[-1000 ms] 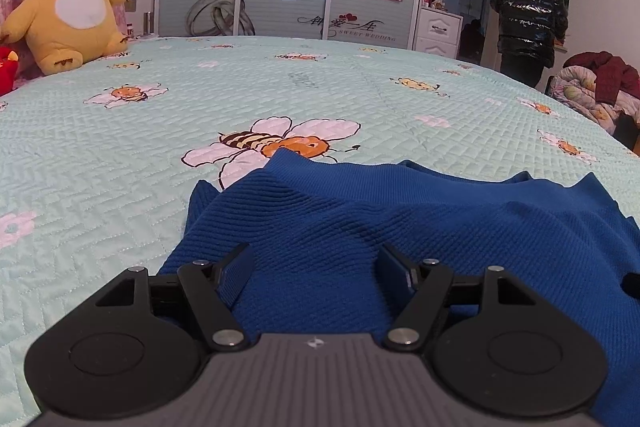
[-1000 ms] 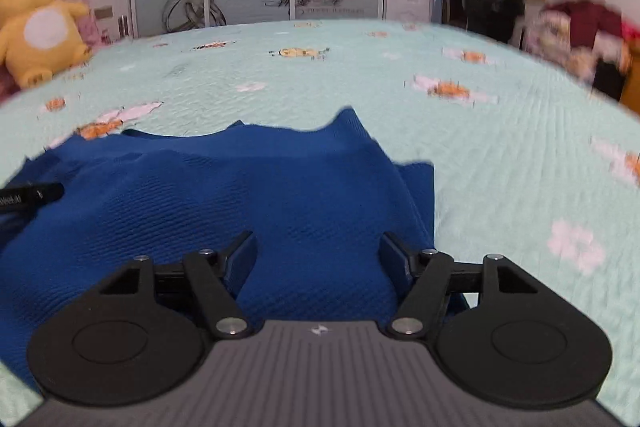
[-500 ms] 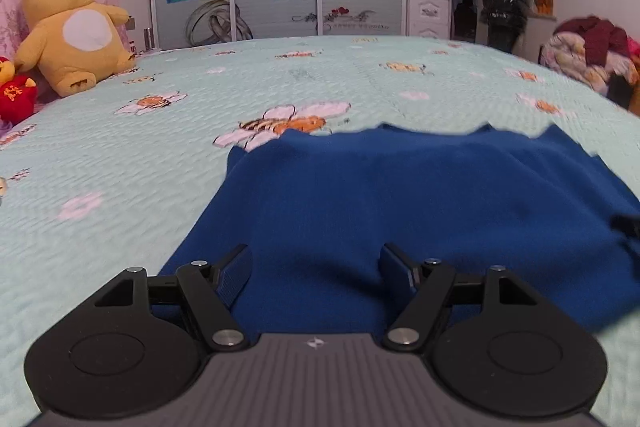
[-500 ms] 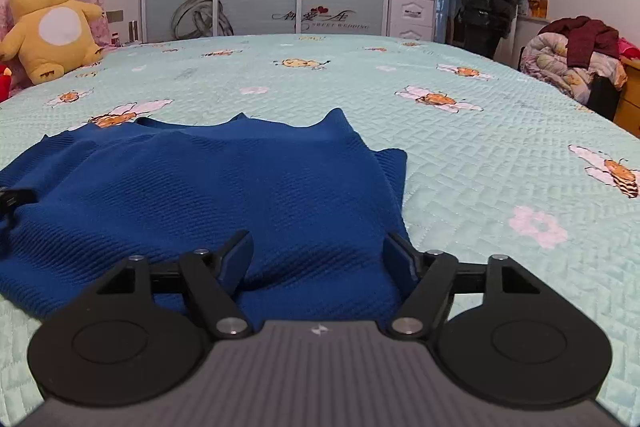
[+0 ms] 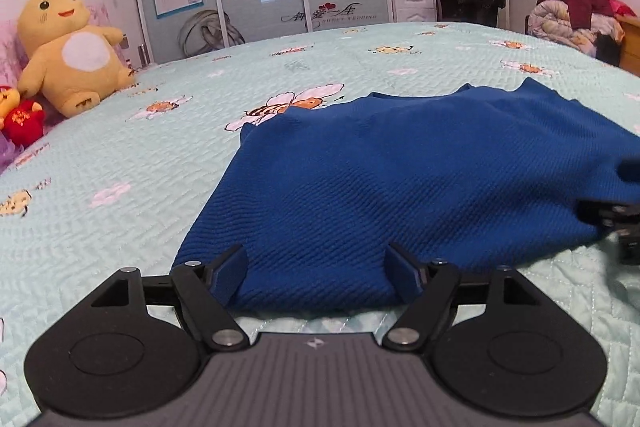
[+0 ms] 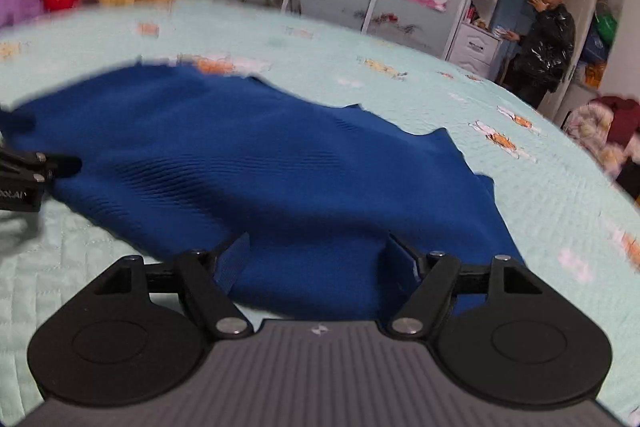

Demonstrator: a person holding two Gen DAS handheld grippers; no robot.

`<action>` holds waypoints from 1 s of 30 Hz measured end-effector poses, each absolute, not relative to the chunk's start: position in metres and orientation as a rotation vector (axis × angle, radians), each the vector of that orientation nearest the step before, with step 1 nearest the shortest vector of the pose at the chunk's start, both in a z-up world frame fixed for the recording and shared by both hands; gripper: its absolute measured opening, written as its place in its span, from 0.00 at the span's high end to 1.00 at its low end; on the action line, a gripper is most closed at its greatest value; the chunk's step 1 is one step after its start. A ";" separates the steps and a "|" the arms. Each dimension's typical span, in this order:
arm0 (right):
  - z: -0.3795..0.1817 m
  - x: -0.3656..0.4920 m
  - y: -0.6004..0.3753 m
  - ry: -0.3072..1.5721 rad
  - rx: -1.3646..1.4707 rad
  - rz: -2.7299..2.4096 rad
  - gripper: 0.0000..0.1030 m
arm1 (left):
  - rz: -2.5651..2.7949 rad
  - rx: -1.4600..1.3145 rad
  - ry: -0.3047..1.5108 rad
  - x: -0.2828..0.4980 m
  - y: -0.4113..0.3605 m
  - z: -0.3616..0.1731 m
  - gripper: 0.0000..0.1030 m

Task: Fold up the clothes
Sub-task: 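Withdraw both open grippers from the folded sweatshirt edge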

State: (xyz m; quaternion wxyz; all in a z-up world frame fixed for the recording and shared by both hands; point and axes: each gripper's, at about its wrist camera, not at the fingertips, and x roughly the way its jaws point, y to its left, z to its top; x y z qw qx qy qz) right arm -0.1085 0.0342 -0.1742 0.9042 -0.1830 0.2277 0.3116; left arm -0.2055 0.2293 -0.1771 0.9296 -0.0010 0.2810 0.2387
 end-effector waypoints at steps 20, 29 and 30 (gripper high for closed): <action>-0.178 -0.100 -0.001 0.541 -0.306 0.624 0.85 | 0.476 -0.060 0.564 -0.209 0.233 -0.182 0.20; -0.130 -0.061 0.035 0.462 -0.264 0.598 0.48 | 0.480 -0.054 0.566 -0.208 0.230 -0.181 0.20; -0.134 -0.049 0.043 0.475 -0.277 0.584 0.48 | 0.480 -0.053 0.566 -0.208 0.230 -0.181 0.20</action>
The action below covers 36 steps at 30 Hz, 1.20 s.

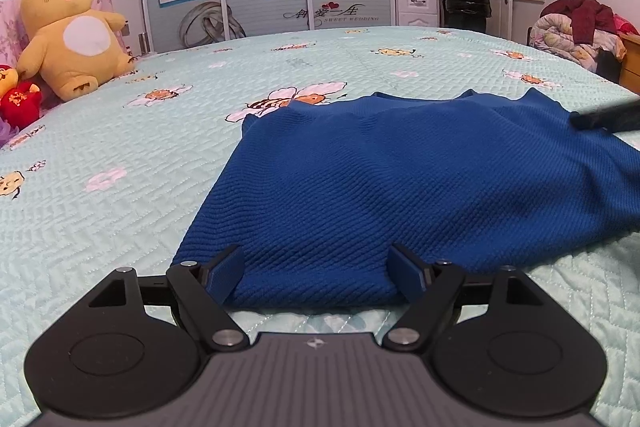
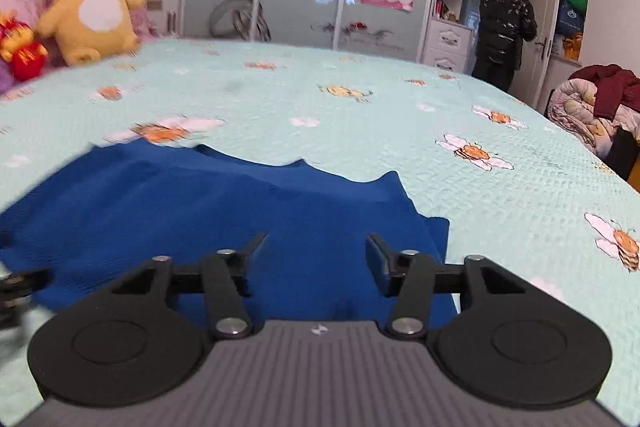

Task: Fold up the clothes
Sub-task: 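Withdraw both open grippers from the folded sweatshirt edge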

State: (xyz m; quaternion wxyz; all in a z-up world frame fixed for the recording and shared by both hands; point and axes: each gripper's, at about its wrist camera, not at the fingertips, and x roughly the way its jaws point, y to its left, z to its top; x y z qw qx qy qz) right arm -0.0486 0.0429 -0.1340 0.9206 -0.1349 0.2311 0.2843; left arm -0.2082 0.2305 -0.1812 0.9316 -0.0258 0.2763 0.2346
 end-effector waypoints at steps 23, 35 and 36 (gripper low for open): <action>-0.152 -0.080 0.016 0.339 -0.293 0.535 0.35 | 0.482 -0.057 0.562 -0.210 0.231 -0.182 0.19; -0.182 -0.054 0.023 0.457 -0.285 0.508 0.36 | 0.497 -0.034 0.561 -0.210 0.228 -0.183 0.17; -0.183 -0.054 0.023 0.458 -0.283 0.510 0.36 | 0.499 -0.031 0.561 -0.210 0.228 -0.182 0.17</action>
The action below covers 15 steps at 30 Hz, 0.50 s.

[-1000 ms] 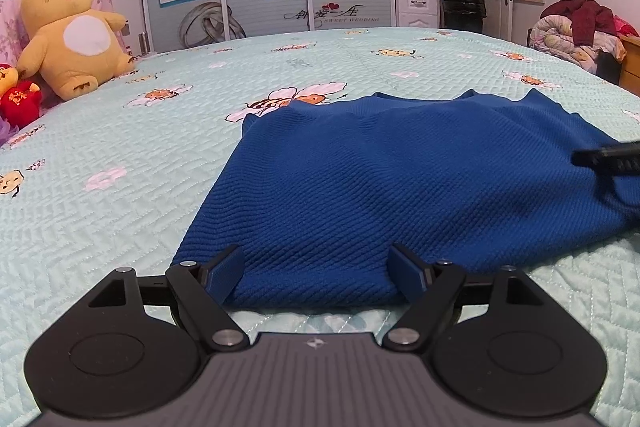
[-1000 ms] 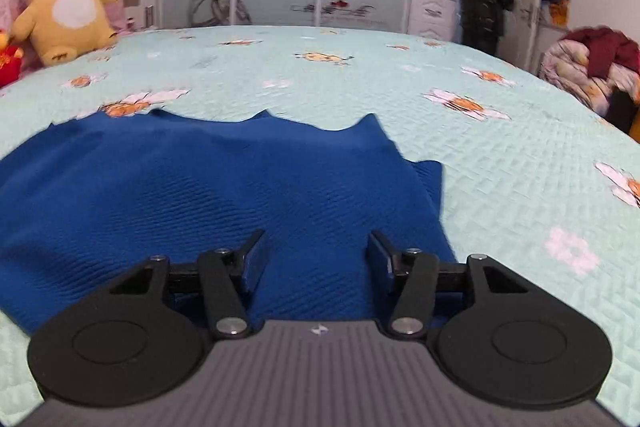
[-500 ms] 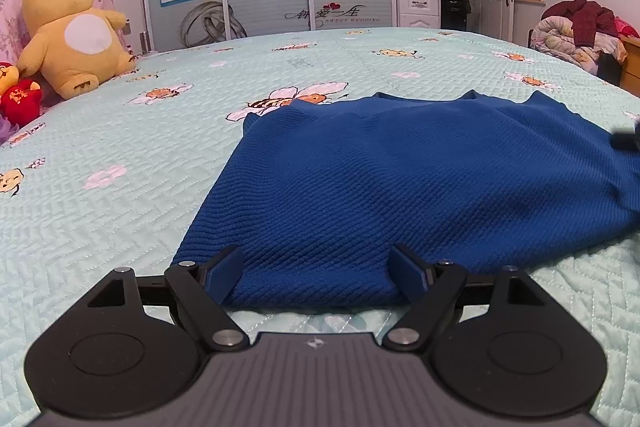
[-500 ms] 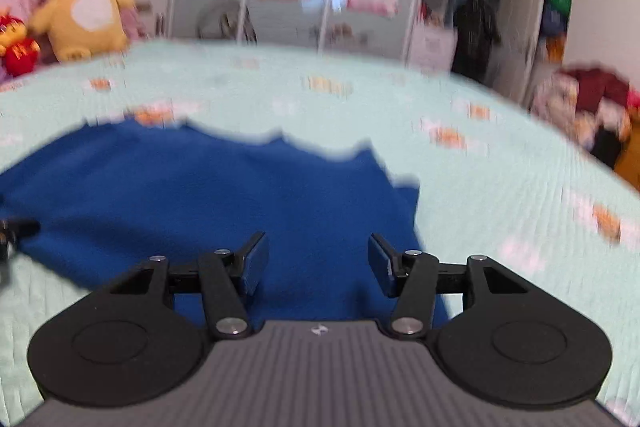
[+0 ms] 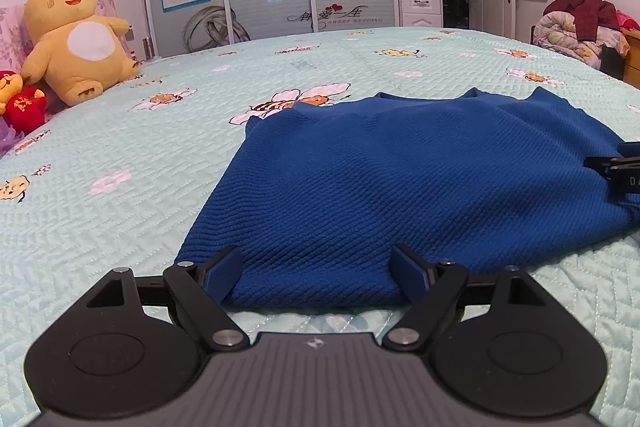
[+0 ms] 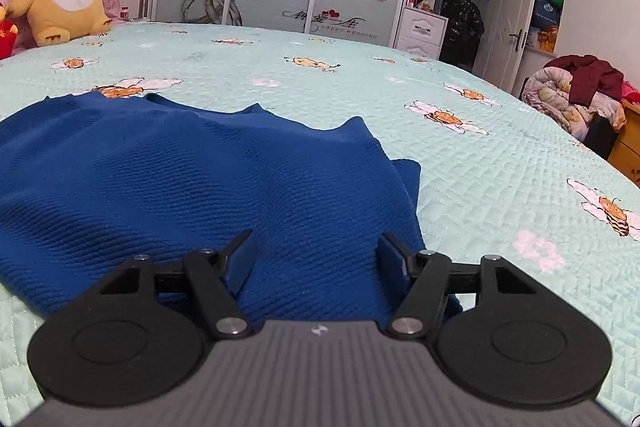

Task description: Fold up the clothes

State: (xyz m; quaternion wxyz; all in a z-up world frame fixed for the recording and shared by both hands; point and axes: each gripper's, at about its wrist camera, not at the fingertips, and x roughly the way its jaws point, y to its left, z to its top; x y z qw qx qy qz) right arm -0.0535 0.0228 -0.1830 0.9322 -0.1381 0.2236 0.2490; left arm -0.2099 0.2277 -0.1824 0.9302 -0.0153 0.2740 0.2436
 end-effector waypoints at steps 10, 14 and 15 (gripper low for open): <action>-0.183 -0.050 0.023 0.461 -0.274 0.511 0.36 | 0.540 0.094 0.548 -0.202 0.201 -0.154 0.27; -0.184 -0.048 0.023 0.463 -0.272 0.510 0.35 | 0.371 0.129 0.469 -0.178 0.175 -0.124 0.17; -0.184 -0.048 0.023 0.464 -0.271 0.511 0.35 | 0.353 0.155 0.479 -0.167 0.170 -0.127 0.17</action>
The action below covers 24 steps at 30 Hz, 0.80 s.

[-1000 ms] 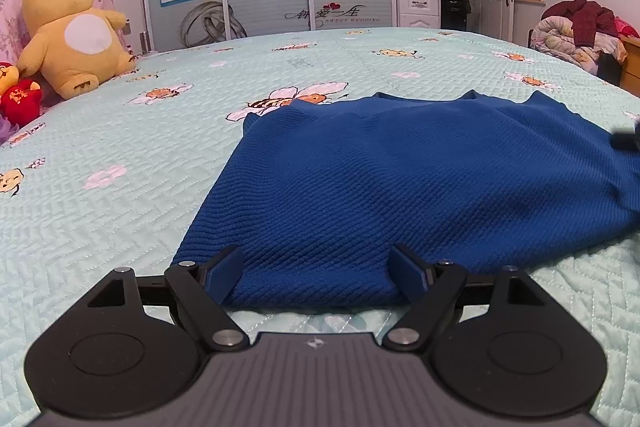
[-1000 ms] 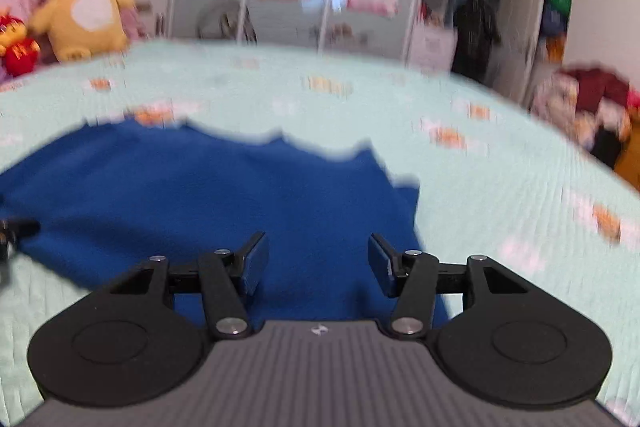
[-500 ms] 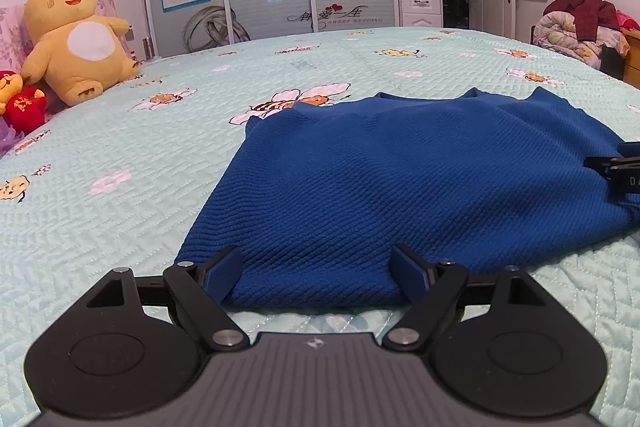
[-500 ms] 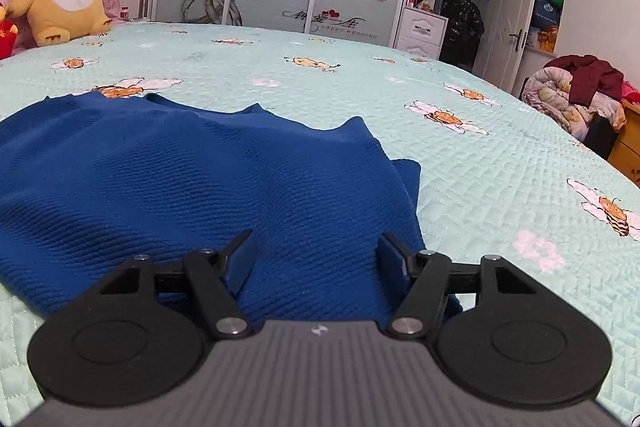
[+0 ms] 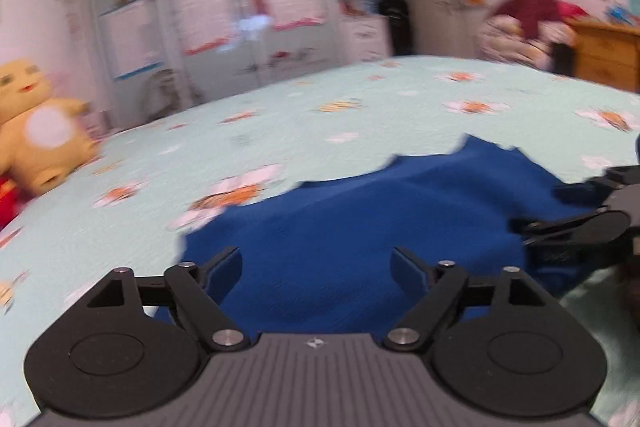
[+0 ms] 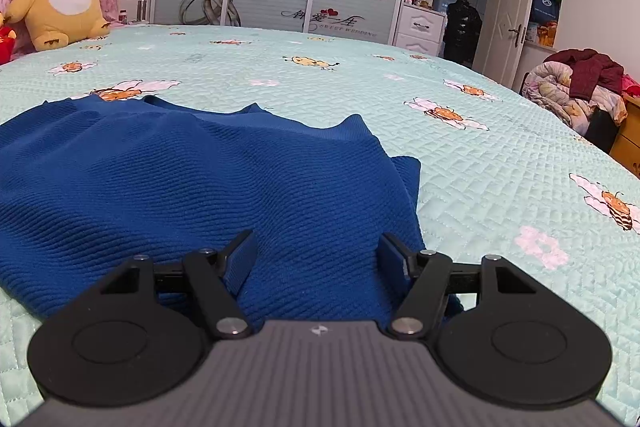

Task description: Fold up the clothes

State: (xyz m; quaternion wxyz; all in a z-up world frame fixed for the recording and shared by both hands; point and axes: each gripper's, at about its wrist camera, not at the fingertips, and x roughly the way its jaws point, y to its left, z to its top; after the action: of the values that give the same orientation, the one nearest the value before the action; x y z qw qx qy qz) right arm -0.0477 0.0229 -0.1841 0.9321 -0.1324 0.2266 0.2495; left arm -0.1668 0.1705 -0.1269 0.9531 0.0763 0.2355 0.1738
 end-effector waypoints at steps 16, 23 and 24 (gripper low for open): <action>-0.184 -0.048 0.023 0.456 -0.280 0.507 0.35 | 0.404 0.067 0.627 -0.178 0.198 -0.178 0.00; -0.184 -0.048 0.023 0.453 -0.287 0.504 0.34 | 0.431 0.070 0.586 -0.210 0.194 -0.180 0.06; -0.184 -0.048 0.023 0.453 -0.287 0.504 0.34 | 0.430 0.076 0.588 -0.212 0.192 -0.180 0.07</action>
State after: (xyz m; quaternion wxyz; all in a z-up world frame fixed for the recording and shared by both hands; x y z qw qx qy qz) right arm -0.0478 0.0233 -0.1843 0.9331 -0.1403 0.2214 0.2462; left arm -0.2117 0.1920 -0.1797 0.9337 0.0369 0.2875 0.2104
